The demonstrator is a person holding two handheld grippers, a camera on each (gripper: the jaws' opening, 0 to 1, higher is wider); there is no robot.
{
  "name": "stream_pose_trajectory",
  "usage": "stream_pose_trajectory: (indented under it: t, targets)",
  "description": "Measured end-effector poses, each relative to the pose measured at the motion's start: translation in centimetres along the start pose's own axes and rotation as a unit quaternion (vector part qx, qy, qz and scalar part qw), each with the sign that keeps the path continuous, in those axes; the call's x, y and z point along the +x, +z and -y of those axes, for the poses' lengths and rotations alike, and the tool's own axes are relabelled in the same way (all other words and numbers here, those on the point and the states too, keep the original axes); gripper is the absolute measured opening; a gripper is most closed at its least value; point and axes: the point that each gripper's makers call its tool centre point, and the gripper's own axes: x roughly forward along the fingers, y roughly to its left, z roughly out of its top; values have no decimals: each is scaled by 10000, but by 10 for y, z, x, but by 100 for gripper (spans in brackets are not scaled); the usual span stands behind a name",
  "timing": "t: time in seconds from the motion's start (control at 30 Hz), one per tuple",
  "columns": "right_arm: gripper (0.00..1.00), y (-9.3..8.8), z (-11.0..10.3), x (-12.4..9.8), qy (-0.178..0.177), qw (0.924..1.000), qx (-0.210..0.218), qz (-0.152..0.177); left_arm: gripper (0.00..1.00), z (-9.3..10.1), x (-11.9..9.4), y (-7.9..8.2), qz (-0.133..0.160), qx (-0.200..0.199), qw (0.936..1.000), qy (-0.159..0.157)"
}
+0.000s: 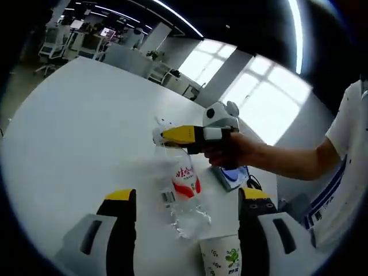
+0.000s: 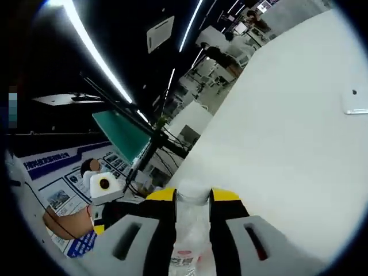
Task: Arrange the tabletop items into an orderly group along one side of the table until the central work area is clear of visible clutter.
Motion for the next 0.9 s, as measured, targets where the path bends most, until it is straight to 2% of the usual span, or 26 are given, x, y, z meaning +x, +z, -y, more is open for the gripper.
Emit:
stream_pose_trajectory:
  t: [0.3,0.37,0.53,0.63,0.73,0.8,0.9]
  targets:
    - [19,4,-19,-3,18,9981,-615,-17,71,8,37,-1,-145,-93,9980,-605]
    - [19,5,-23,-4,9,9973,-730,-34,67,8,43,0,-146,-138,9973,-705]
    - [19,4,-35,-6,17,9944,-1052,-76,48,7,52,-5,-239,-138,9960,-854]
    - [19,4,-40,-9,-21,9923,-1235,-120,44,15,53,-7,-288,-180,9938,-1058]
    - [19,4,-44,-14,-74,9908,-1345,-117,43,20,51,-7,-276,54,9921,-1225]
    - [19,4,-49,-18,-112,9891,-1465,-106,43,22,51,-6,-257,67,9921,-1225]
    - [19,7,-56,-25,-196,9851,-1706,-69,42,27,53,-3,-218,490,9912,-1212]
